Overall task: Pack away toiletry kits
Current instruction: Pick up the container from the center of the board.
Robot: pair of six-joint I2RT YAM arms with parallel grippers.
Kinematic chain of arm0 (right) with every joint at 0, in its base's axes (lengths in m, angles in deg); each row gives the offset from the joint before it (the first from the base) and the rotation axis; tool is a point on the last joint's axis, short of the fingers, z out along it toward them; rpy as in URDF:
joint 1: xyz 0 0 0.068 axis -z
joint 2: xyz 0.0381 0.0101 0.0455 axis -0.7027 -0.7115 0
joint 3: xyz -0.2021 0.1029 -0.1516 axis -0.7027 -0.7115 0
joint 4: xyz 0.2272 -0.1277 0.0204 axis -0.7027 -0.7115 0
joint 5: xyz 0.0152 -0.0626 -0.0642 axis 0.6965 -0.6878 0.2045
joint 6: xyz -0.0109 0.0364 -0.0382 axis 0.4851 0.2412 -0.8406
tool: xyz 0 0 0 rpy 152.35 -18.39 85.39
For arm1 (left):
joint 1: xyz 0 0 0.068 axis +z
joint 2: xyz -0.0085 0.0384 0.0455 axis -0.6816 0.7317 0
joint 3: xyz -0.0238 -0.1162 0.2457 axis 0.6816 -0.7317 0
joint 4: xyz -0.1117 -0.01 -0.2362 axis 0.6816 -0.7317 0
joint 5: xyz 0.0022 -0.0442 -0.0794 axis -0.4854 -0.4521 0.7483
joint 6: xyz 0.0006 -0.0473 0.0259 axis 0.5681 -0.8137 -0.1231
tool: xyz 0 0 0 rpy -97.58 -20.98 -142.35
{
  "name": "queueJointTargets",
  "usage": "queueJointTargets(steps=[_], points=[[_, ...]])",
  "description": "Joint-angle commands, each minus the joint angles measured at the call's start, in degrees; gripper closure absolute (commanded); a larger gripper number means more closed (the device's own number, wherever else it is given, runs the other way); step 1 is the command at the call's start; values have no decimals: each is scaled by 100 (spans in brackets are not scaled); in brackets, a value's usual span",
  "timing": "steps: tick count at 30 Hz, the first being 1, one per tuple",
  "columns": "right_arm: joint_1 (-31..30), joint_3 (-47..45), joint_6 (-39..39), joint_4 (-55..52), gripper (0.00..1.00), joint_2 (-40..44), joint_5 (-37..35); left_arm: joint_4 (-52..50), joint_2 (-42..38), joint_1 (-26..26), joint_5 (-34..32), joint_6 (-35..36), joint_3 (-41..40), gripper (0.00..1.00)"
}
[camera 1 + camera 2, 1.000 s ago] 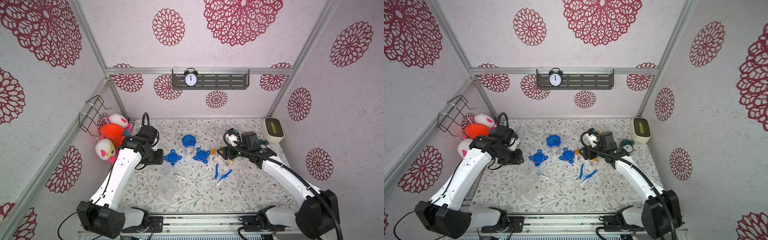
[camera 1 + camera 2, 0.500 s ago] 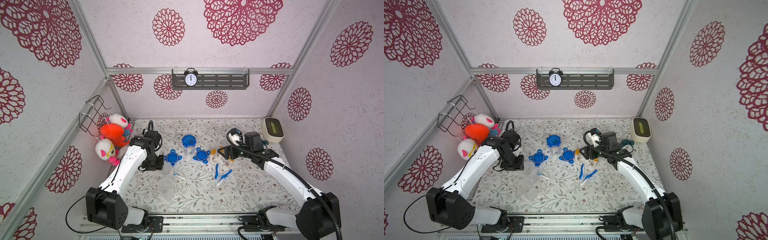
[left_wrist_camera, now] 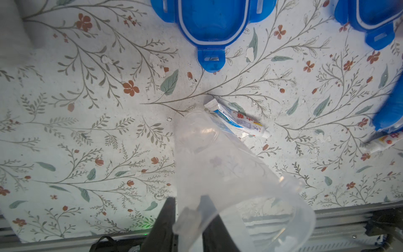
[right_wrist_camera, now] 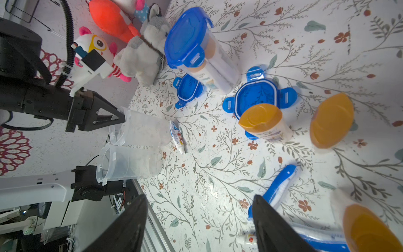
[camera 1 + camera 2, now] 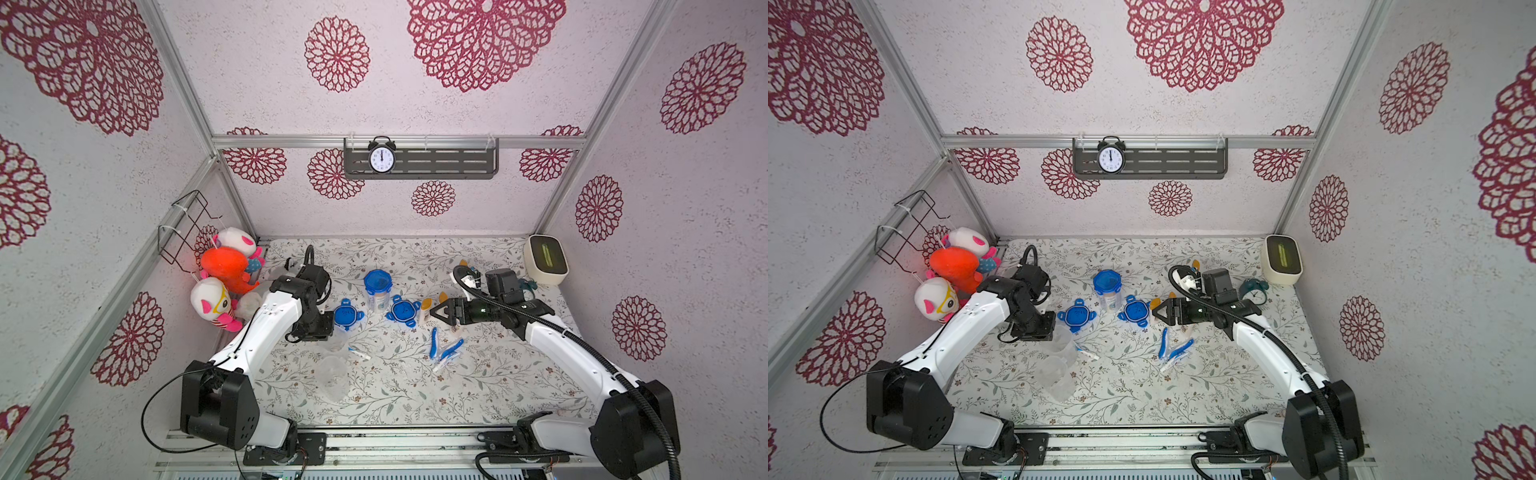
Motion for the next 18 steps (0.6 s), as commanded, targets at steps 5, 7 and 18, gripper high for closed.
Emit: queueJointTargets(steps=[5,7,18], points=[[26,91,-29,-106,23,216,39,118,22,-249,-516,124,207,93],[23,107,-49,-143,23,271,-9,67,-35,-242,-543,182,373,96],[109,199,-154,-544,21,502,-854,-159,498,-995,-298,253,2115,95]])
